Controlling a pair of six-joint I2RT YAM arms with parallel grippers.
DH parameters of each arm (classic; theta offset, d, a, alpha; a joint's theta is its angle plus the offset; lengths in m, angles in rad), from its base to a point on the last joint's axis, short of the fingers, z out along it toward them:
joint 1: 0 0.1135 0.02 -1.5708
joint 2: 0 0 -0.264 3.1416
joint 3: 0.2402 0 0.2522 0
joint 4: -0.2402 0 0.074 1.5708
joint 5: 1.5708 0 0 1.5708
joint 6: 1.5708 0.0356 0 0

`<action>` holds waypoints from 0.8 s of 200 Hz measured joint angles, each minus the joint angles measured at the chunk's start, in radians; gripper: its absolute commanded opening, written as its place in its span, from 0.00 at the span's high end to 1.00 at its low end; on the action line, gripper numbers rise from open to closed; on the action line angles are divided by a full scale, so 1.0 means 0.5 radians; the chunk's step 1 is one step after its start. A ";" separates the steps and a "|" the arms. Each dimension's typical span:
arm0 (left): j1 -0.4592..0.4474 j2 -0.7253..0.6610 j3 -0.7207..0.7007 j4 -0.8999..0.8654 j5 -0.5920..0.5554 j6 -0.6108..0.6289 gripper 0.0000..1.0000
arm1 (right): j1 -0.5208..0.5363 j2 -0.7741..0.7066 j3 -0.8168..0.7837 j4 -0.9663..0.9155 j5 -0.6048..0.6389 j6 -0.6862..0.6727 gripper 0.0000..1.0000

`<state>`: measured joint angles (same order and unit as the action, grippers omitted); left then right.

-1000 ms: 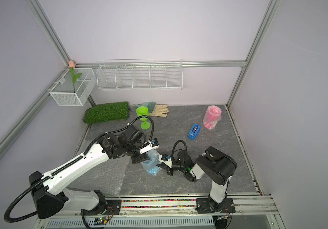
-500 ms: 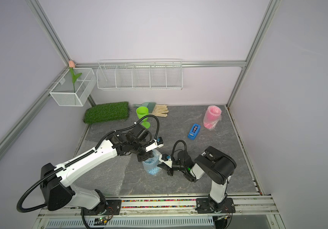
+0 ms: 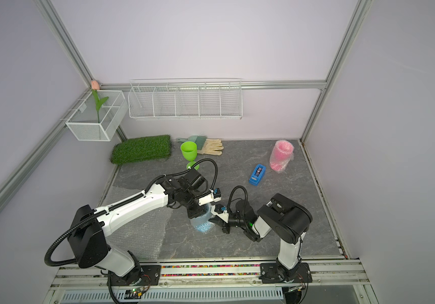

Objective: Wrap wine glasses in bubble wrap
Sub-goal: Wrap the wine glass in bubble wrap.

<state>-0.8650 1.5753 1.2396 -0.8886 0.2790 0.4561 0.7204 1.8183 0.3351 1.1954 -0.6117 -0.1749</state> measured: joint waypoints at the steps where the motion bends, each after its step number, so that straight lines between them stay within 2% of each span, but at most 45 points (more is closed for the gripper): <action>1: 0.000 0.000 0.000 0.000 0.000 0.000 1.00 | 0.000 0.000 0.000 0.000 0.000 0.000 0.93; 34: 0.007 0.022 0.001 -0.005 0.021 0.000 1.00 | -0.005 0.000 0.000 0.000 -0.007 0.007 0.93; 64: 0.007 0.041 0.062 -0.065 0.007 -0.041 0.78 | -0.011 0.000 0.000 0.001 -0.007 0.012 0.93; 87: 0.000 0.027 0.113 -0.159 -0.027 -0.117 0.70 | -0.013 0.000 0.000 0.014 -0.008 0.018 0.93; 128: -0.004 -0.082 0.275 -0.312 -0.156 -0.266 0.68 | -0.022 0.001 0.000 0.016 -0.008 0.024 0.93; 160: -0.004 -0.242 0.360 -0.323 -0.304 -0.442 0.71 | -0.028 0.011 0.000 0.017 -0.008 0.029 0.93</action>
<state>-0.8669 1.4544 1.4197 -1.0500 0.1268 0.2352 0.7063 1.8240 0.3351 1.2037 -0.6155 -0.1604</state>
